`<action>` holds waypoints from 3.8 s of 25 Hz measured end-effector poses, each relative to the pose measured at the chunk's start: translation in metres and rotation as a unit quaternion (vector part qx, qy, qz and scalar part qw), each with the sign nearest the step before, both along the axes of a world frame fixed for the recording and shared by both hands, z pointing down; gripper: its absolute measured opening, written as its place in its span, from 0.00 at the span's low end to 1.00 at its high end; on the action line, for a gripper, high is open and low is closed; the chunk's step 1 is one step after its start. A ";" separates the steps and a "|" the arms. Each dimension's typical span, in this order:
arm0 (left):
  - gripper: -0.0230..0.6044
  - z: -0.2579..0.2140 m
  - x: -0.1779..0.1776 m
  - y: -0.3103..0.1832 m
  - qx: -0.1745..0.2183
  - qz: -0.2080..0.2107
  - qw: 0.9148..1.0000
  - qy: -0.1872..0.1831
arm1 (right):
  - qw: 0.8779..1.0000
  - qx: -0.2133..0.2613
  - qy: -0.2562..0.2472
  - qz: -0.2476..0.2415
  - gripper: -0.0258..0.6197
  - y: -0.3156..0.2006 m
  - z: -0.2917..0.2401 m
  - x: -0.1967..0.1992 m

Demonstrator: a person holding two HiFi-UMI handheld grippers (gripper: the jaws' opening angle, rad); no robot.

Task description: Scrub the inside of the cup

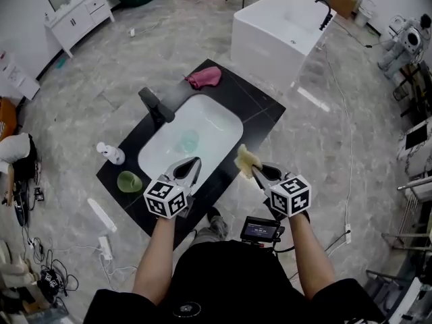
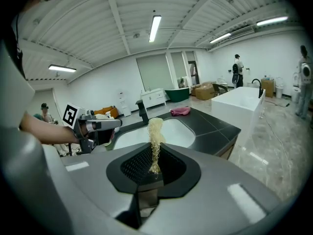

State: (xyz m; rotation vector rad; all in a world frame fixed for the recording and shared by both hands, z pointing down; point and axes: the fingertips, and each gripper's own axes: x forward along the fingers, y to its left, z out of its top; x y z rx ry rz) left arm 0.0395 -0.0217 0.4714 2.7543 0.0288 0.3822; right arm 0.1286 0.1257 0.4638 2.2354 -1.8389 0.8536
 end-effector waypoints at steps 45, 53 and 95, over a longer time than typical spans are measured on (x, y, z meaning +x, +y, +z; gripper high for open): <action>0.04 0.050 0.000 -0.098 -0.022 -0.303 0.949 -0.085 | 0.914 -0.023 -0.033 -0.403 0.10 -0.261 0.019 0.048; 0.04 0.048 -0.005 -0.107 -0.004 -0.286 0.954 -0.089 | 0.923 -0.011 -0.029 -0.384 0.10 -0.262 0.012 0.043; 0.76 0.247 0.086 -0.126 0.029 -0.114 0.962 -0.245 | 0.798 -0.272 0.056 -0.534 0.10 -0.280 0.154 0.018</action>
